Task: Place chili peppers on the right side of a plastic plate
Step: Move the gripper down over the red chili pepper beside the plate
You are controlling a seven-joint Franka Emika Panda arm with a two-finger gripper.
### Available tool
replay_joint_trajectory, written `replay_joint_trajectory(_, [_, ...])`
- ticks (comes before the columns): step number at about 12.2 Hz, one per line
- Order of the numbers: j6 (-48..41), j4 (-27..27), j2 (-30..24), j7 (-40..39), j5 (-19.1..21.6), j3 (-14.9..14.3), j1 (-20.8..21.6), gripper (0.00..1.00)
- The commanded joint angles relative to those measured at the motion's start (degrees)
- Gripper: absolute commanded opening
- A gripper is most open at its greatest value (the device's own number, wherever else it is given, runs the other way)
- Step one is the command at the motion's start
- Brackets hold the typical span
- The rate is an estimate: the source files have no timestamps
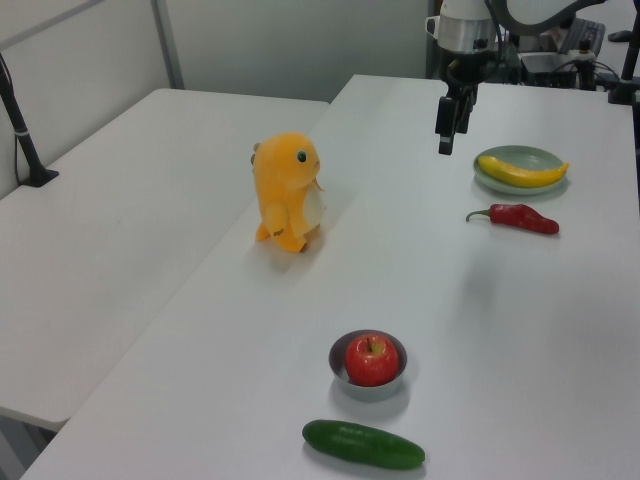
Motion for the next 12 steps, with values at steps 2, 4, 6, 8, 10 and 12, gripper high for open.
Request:
replay_joint_trajectory(2, [0.1, 0.8, -0.7, -0.3, 0.1, 0.0, -0.5, 1.0])
replay_joint_trajectory(4, [-0.4, 0.9, -0.7, -0.3, 0.1, 0.0, -0.5, 1.0])
replay_joint_trajectory(6, [0.1, 0.0, -2.4, -0.3, 0.4, 0.7, -2.4, 1.0])
replay_joint_trajectory(8, [1.5, -2.9, -4.3, -0.4, 1.8, 2.4, -4.6, 1.0])
replay_joint_trajectory(10, [4.6, -9.0, -8.5, -0.5, 2.2, 2.4, -5.1, 1.0])
replay_joint_trajectory(12, [4.7, -13.9, -11.9, -1.3, 2.2, 2.3, -7.2, 1.0])
